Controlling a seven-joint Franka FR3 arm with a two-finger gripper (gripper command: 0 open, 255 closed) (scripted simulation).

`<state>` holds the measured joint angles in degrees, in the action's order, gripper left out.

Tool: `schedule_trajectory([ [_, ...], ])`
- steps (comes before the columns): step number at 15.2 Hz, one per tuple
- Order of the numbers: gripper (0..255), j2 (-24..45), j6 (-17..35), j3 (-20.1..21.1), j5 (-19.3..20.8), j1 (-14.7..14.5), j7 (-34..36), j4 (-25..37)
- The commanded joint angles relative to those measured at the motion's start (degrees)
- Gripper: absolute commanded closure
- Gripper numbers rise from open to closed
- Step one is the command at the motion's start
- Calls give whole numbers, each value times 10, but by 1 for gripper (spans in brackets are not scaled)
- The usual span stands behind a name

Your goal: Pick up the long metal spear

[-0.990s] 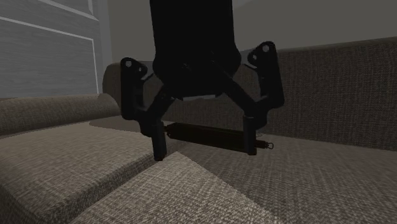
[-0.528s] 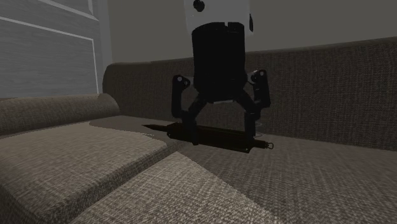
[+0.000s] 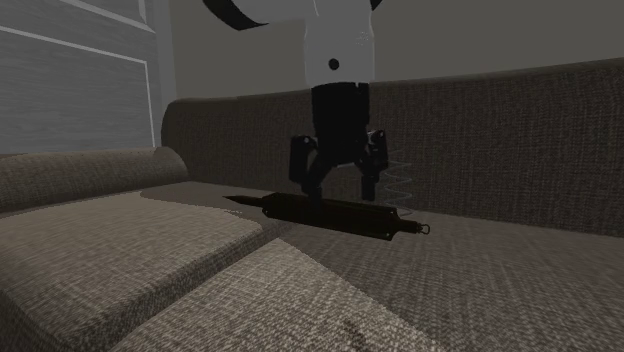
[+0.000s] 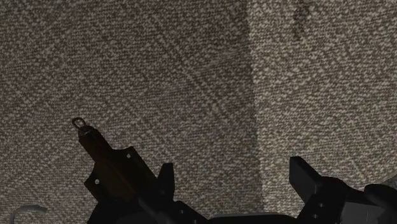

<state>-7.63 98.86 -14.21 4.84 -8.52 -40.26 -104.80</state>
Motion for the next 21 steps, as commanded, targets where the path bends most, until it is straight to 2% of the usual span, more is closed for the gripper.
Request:
schedule_trajectory([
  [1,0,49,1,-5,-17,-4,-54,50],
  [7,0,182,-13,3,-63,-4,-189,196],
  [12,0,295,-48,27,-93,3,-283,344],
  [21,0,283,16,28,-91,-1,-284,268],
])
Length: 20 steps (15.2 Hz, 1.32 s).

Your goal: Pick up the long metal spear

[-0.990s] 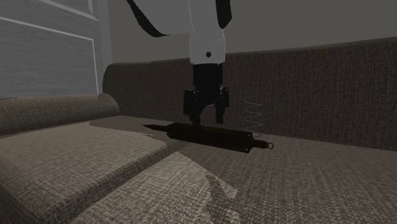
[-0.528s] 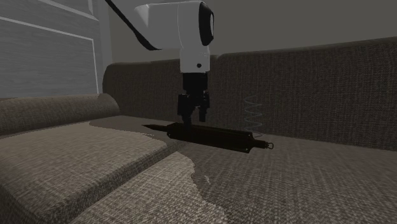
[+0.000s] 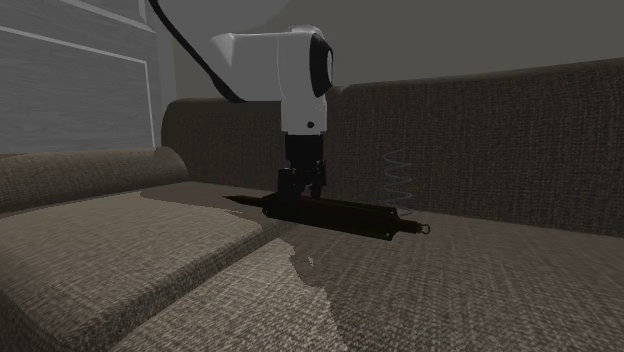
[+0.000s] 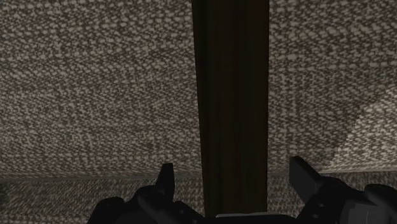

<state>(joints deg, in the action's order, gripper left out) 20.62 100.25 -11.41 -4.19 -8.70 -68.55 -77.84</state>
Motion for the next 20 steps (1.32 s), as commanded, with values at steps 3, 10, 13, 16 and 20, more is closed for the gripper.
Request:
schedule_trajectory([
  [3,255,2,2,0,-1,1,-1,0],
  [10,255,2,2,0,-1,1,-1,0],
  [13,255,3,-14,0,-1,1,-1,17],
  [16,255,7,-39,0,-1,3,0,47],
  [20,255,16,-75,-1,-3,6,0,91],
])
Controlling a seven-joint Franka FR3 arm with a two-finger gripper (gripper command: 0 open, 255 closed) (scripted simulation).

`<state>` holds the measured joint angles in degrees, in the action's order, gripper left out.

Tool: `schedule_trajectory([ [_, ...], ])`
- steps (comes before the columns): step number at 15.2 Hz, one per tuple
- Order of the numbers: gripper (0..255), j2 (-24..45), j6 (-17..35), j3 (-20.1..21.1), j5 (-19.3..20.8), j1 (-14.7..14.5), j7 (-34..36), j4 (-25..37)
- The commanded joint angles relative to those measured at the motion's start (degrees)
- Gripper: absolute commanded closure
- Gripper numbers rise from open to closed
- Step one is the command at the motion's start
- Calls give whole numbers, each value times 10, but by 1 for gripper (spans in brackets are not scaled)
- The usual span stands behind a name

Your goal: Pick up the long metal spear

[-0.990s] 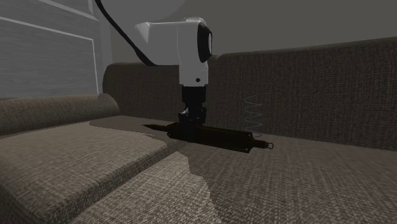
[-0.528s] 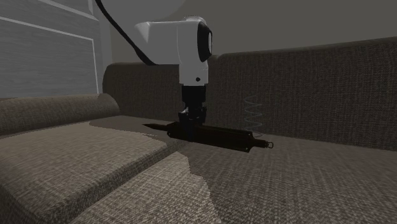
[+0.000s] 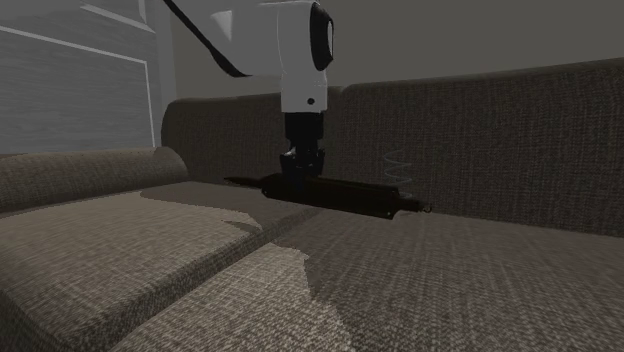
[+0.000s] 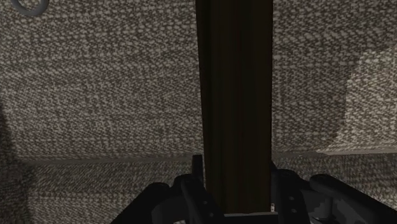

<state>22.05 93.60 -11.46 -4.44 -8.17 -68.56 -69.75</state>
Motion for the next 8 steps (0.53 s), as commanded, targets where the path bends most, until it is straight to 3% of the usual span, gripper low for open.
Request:
schedule_trajectory([
  [1,255,5,-18,0,-1,2,0,23],
  [8,255,25,-70,0,-5,8,0,95],
])
